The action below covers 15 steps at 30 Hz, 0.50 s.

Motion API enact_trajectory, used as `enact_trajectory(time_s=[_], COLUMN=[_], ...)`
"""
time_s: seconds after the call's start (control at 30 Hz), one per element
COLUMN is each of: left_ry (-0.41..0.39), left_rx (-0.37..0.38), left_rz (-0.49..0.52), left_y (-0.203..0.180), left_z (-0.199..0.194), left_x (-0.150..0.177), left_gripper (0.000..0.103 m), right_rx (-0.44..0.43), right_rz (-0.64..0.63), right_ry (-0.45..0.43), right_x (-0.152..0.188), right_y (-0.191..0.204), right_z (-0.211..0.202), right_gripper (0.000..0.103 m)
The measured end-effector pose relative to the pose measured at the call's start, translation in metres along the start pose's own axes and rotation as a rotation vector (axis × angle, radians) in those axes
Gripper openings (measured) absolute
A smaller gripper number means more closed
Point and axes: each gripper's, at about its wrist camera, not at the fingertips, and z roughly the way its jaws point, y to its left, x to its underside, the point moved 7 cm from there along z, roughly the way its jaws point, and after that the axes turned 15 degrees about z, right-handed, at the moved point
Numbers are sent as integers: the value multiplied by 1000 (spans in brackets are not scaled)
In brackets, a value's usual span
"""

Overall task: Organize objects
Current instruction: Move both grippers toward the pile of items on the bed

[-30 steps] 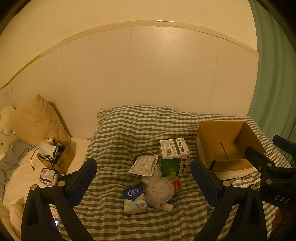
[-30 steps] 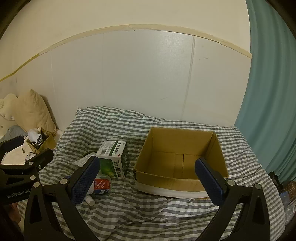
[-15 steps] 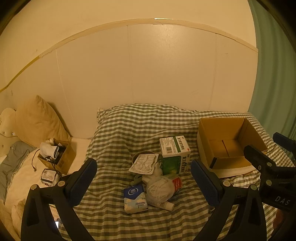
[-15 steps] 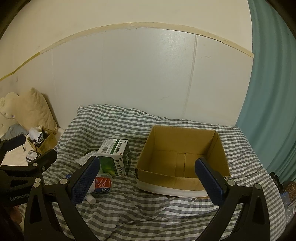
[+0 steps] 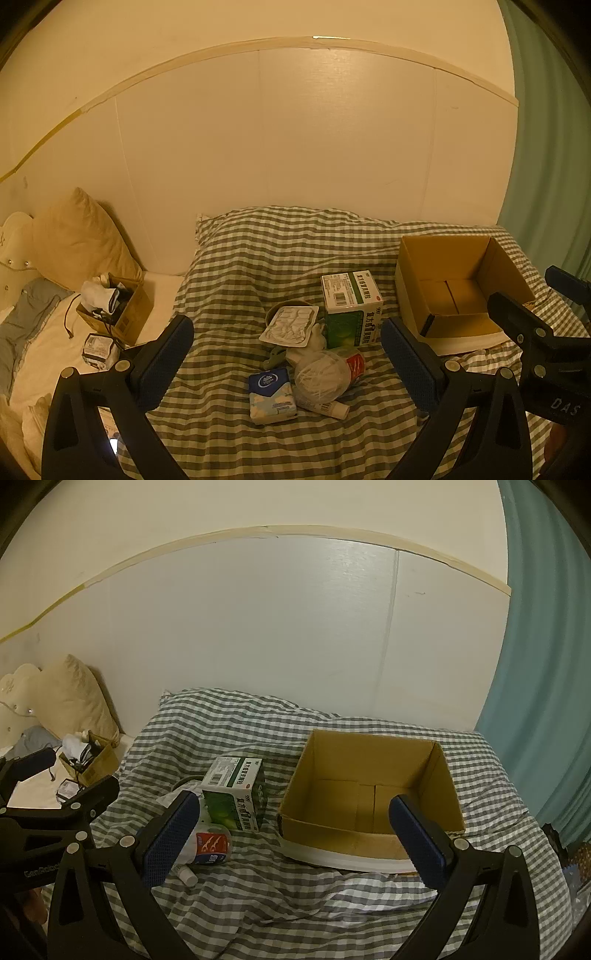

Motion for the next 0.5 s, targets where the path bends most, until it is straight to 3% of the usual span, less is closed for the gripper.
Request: enact_trajectory(time_s=[0.5], left_ry=[9], left_rx=[-9], left_rz=[1], left_y=[1], left_z=[2], left_x=[1], left_gripper=[103], right_rx=[-14], right_rz=[-15], right_ry=[6], right_x=[-1], right_y=[7], right_z=[-1], right_gripper=[103])
